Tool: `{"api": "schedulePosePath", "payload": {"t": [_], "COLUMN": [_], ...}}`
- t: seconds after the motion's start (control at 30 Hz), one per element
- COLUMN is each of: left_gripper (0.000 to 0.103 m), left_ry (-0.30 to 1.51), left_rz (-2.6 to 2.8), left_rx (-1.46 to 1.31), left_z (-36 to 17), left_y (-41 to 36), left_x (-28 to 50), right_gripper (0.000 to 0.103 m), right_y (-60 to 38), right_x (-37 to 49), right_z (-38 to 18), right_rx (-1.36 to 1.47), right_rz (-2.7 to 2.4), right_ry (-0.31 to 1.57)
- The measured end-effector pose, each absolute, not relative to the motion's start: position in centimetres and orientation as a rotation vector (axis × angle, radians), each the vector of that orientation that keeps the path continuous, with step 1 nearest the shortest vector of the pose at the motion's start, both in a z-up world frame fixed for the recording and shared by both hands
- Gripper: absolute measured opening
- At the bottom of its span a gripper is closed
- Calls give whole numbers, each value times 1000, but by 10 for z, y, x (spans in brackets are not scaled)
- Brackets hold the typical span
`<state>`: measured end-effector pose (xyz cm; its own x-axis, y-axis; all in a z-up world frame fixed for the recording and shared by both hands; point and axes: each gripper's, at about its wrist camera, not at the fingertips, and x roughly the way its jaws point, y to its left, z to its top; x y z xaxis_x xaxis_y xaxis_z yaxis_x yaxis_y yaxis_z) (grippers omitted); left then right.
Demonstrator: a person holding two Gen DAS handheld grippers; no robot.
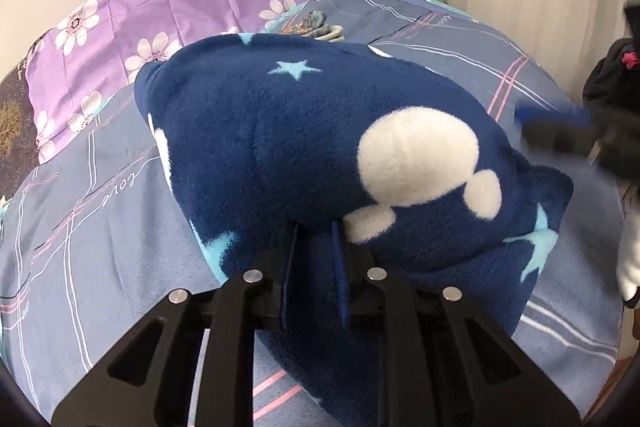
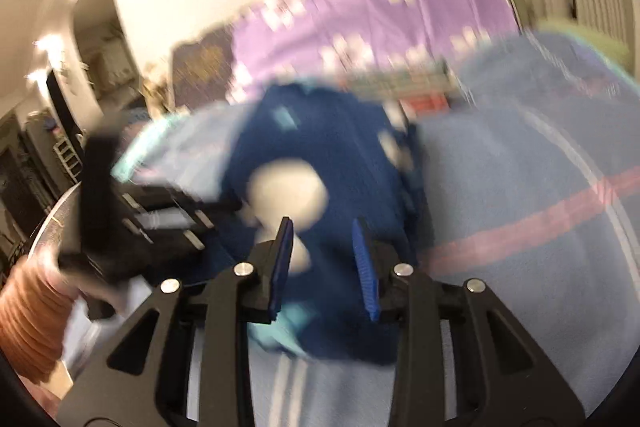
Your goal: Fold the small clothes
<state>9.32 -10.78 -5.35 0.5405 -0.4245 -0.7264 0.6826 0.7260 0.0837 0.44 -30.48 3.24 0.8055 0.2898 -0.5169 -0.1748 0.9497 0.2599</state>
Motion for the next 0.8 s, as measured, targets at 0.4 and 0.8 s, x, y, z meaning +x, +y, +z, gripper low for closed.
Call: {"api": "schedulePosePath", "payload": {"t": [0.4, 0.8], "left_gripper": [18, 18], "left_ry": [706, 549], "left_rz": [-654, -623], "left_rx": [409, 323], "left_z": [-50, 24], "left_y": [-110, -107], "left_x": [81, 142], "right_gripper": [36, 37], "right_y": [-298, -298], "right_x": [58, 55], "right_z": [-21, -19], "right_rx": [132, 159], "right_rz": [213, 216], "right_ry": [691, 682]}}
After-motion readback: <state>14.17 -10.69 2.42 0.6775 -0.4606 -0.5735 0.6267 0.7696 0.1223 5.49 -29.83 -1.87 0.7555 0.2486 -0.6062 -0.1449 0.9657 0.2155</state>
